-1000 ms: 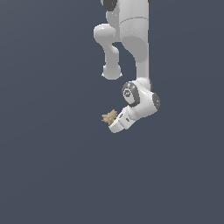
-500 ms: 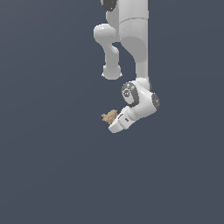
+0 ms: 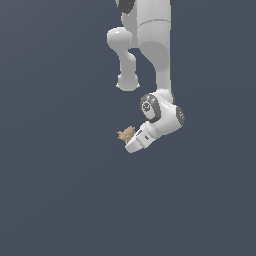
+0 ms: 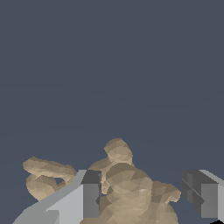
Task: Pick up the object and move it to a goal position.
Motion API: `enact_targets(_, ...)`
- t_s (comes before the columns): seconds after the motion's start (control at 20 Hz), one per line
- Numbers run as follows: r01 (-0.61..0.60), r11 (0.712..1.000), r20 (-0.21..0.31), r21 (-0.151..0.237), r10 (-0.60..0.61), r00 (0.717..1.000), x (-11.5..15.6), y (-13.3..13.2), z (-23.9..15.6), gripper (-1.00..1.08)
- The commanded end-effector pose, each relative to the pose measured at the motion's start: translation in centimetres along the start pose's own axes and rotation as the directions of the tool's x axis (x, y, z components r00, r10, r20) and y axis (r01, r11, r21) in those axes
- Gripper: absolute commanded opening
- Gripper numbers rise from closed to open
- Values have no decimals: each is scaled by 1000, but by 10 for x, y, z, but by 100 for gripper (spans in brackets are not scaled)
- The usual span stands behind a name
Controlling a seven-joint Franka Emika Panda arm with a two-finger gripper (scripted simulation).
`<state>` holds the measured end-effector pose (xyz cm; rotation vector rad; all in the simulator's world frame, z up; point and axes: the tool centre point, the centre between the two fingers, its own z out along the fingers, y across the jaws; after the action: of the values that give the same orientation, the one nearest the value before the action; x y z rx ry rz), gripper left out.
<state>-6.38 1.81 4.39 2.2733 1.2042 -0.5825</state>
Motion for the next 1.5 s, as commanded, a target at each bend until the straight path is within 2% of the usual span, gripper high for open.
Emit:
enact_targets(0.0, -23, 1000, -9, -16, 23, 1000, 5, 4, -7, -100)
enact_targets(0.4, -161, 982, -61, -101, 155, 986, 28, 30, -45, -100)
enact_targets(0.55, -235, 961, -93, -143, 223, 970, 38, 44, -67, -100)
enact_targets(0.75, -340, 919, -144, -199, 316, 938, 50, 63, -101, -100)
enact_targets(0.95, -445, 860, -202, -250, 404, 892, 59, 82, -137, -100)
enact_targets(1.1, -523, 804, -249, -284, 465, 850, 64, 95, -166, -100)
enact_targets(1.45, -689, 638, -368, -344, 584, 724, 67, 121, -238, -100)
